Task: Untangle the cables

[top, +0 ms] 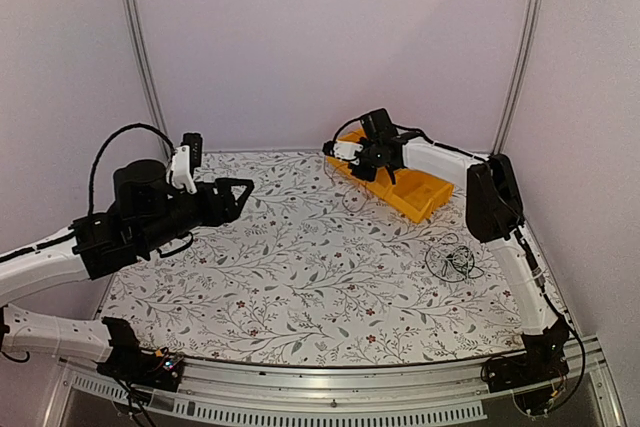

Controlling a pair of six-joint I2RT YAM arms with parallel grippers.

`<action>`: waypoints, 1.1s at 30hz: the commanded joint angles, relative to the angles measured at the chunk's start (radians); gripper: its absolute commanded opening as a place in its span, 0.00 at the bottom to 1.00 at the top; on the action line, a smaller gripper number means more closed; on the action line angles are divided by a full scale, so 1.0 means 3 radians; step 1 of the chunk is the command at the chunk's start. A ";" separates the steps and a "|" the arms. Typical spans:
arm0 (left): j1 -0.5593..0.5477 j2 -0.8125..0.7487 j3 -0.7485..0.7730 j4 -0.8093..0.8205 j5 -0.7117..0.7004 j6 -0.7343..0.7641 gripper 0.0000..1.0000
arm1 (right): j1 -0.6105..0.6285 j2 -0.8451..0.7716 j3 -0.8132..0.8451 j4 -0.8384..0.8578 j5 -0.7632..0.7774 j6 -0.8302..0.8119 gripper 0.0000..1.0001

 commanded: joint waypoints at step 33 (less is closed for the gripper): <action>0.0063 0.0310 0.0042 0.0059 0.0099 0.0053 0.76 | -0.0517 -0.0553 0.0702 0.1175 0.0112 0.0900 0.00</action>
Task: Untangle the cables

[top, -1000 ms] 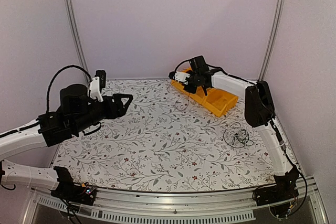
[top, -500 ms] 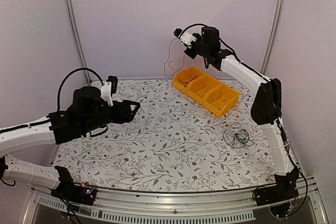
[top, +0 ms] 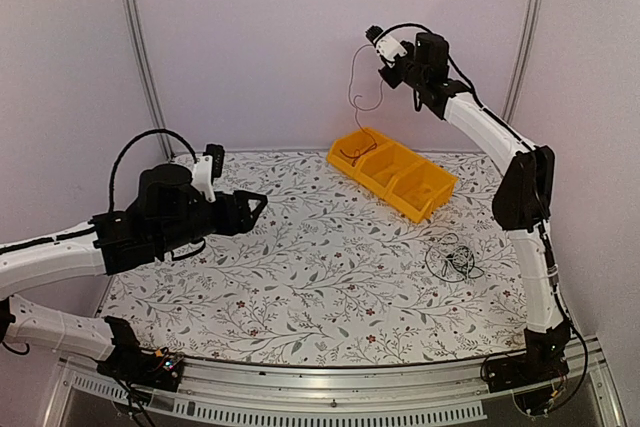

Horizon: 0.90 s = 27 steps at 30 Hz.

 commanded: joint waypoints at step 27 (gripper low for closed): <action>0.0015 -0.0219 0.0127 -0.0402 -0.0141 -0.0287 0.75 | -0.0210 0.0428 -0.0389 0.0237 -0.0299 0.0015 0.00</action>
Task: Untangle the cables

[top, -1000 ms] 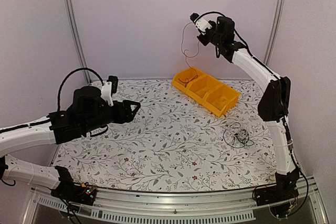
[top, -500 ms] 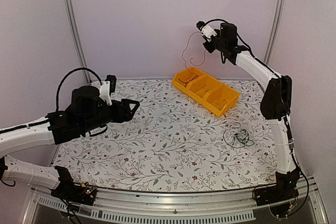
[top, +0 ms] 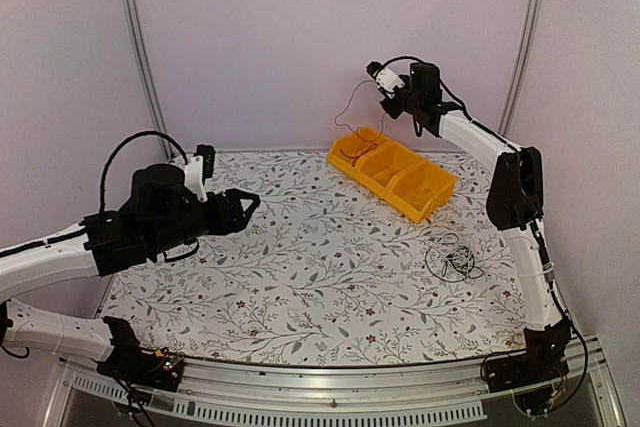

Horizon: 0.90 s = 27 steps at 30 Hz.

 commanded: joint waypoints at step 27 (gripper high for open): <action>-0.0110 0.0188 0.0588 -0.0816 -0.0101 -0.0197 0.74 | -0.0056 0.0848 -0.0378 0.1280 -0.0076 -0.0408 0.07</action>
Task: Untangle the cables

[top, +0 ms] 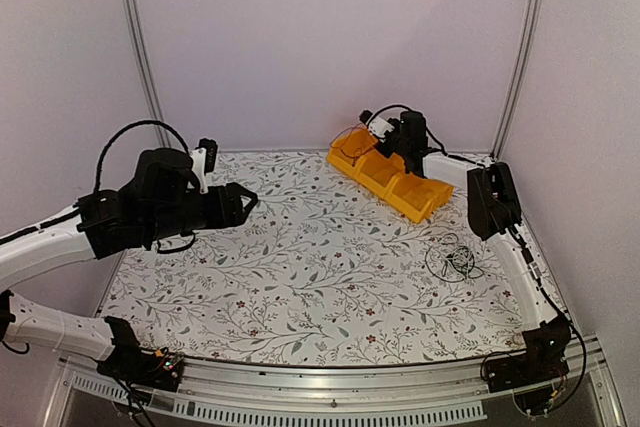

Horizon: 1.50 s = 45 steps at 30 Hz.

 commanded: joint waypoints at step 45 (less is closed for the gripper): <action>0.0321 0.0909 -0.0150 0.1418 0.0149 -0.0112 0.78 | 0.0407 -0.1071 -0.0793 -0.3061 0.0065 0.0255 0.49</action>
